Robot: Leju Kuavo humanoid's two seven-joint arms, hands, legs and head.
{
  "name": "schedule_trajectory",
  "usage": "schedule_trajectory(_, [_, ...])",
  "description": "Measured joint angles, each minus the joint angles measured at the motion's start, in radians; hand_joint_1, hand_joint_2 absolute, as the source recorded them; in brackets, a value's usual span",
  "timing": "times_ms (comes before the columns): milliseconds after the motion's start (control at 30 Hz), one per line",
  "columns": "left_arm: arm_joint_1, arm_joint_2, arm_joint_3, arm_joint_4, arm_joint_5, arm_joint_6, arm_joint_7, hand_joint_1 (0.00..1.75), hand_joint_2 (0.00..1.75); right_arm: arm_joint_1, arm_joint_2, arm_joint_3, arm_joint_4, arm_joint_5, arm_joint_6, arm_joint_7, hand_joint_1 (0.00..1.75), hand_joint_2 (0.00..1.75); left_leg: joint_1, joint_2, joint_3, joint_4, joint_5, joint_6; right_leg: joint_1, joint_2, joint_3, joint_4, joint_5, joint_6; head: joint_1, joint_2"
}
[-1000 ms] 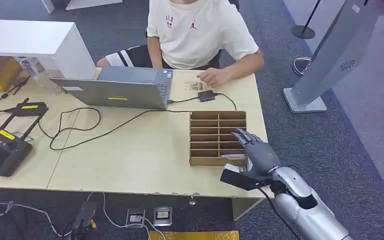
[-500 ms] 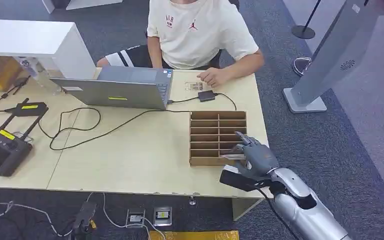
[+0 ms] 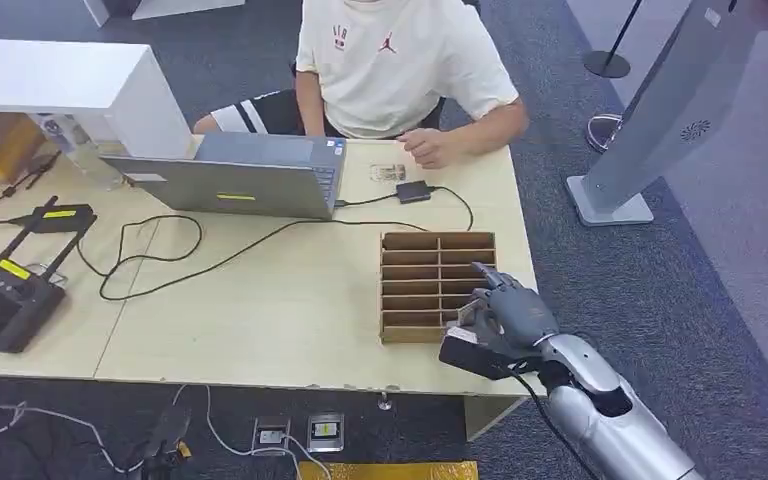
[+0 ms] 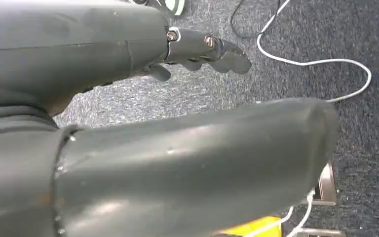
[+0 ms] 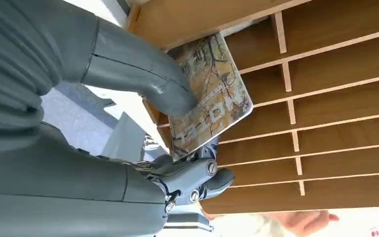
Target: Pass the card to the sensor for recognition and then transmit it.
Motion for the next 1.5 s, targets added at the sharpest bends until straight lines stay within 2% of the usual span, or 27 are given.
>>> schedule_trajectory(233, [0.0,0.0,0.0,0.001,0.0,0.009,0.0,0.0,0.0,-0.035,0.012,-0.007,0.0,0.039,-0.083,0.006,1.75,1.75,0.0,0.0,0.0,0.0,0.0,0.0,0.0,0.0,0.0,0.0,0.0,0.0,0.0,0.0])
schedule_trajectory(300, [0.001,0.0,0.001,0.001,-0.003,0.014,-0.002,0.0,0.0,-0.068,0.016,-0.015,0.001,0.054,-0.106,-0.015,1.75,1.75,0.0,0.0,0.0,0.0,0.0,0.0,0.0,0.0,0.0,0.0,0.0,0.0,0.0,0.0])
schedule_trajectory(467, [0.003,-0.002,0.006,0.003,-0.011,0.024,-0.049,0.0,0.0,-0.281,0.024,-0.101,0.04,0.058,-0.151,-0.09,1.75,1.75,-0.001,0.001,0.0,0.0,0.002,0.0,-0.001,0.0,-0.001,0.0,0.002,0.0,0.0,0.0])
schedule_trajectory(600, [0.004,-0.003,0.007,0.003,-0.021,0.023,-0.057,0.0,0.0,-0.428,0.037,-0.15,0.098,0.058,-0.171,-0.135,1.75,1.75,-0.001,0.0,-0.001,0.0,0.002,0.0,-0.001,0.0,-0.001,0.001,0.002,0.0,-0.001,0.0])
schedule_trajectory(800, [-0.006,-0.003,0.007,0.003,-0.035,0.009,-0.057,0.0,0.0,-0.599,0.061,-0.174,0.234,0.081,-0.151,-0.182,1.75,1.75,0.0,0.0,-0.001,0.0,0.002,0.0,0.0,0.0,-0.001,0.001,0.002,0.0,0.0,0.0])
schedule_trajectory(900, [-0.009,-0.003,0.007,0.003,-0.039,0.008,-0.057,0.0,0.0,-0.645,0.082,-0.168,0.326,0.104,-0.157,-0.214,1.75,1.75,0.0,0.0,-0.001,0.0,0.002,-0.001,0.0,0.0,-0.001,0.001,0.002,0.0,0.0,0.0])
schedule_trajectory(1033, [-0.013,-0.003,0.006,0.003,-0.043,0.007,-0.056,0.0,0.0,-0.669,0.114,-0.157,0.434,0.12,-0.165,-0.225,1.75,1.75,0.0,0.0,-0.001,0.0,0.002,0.0,0.0,-0.001,-0.001,0.001,0.002,0.0,0.0,0.0])
schedule_trajectory(1200, [-0.029,-0.002,0.006,0.003,-0.048,-0.013,-0.001,0.0,0.0,-0.676,0.145,-0.14,0.535,0.128,-0.166,-0.226,1.75,1.75,0.0,-0.001,-0.001,0.0,0.002,0.0,0.0,-0.001,-0.001,0.001,0.002,0.0,0.0,0.0])
schedule_trajectory(1233, [-0.033,-0.001,0.006,0.003,-0.049,-0.014,0.002,0.0,0.0,-0.677,0.149,-0.134,0.552,0.128,-0.167,-0.226,1.5,1.75,0.0,0.0,-0.001,0.0,0.002,0.0,0.0,-0.001,-0.001,0.001,0.002,0.0,0.0,0.0])
schedule_trajectory(1267, [-0.036,0.0,0.006,0.003,-0.049,-0.014,0.003,0.0,0.0,-0.677,0.153,-0.131,0.567,0.128,-0.168,-0.226,0.35,1.75,0.0,0.0,-0.001,0.0,0.002,0.0,0.0,-0.001,-0.001,0.001,0.002,0.0,0.0,0.0])
schedule_trajectory(1300, [-0.037,0.0,0.006,0.003,-0.049,-0.013,0.005,0.0,0.0,-0.677,0.158,-0.129,0.581,0.128,-0.17,-0.226,0.35,1.75,0.0,0.0,-0.001,0.0,0.002,0.0,0.0,-0.001,-0.001,0.001,0.002,0.0,0.0,0.0])
schedule_trajectory(1333, [-0.037,0.0,0.006,0.003,-0.049,-0.013,0.005,0.0,0.0,-0.677,0.16,-0.127,0.594,0.128,-0.172,-0.226,0.0,1.75,0.0,0.0,-0.001,0.0,0.002,0.0,0.0,-0.001,-0.001,0.001,0.002,0.0,0.0,0.0])
schedule_trajectory(1500, [-0.037,0.003,0.006,0.003,-0.053,-0.007,0.004,0.0,0.0,-0.677,0.166,-0.114,0.641,0.114,-0.221,-0.228,0.0,1.75,0.0,0.0,-0.001,0.0,0.002,0.0,0.0,-0.001,-0.001,0.0,0.002,0.0,0.0,0.0])
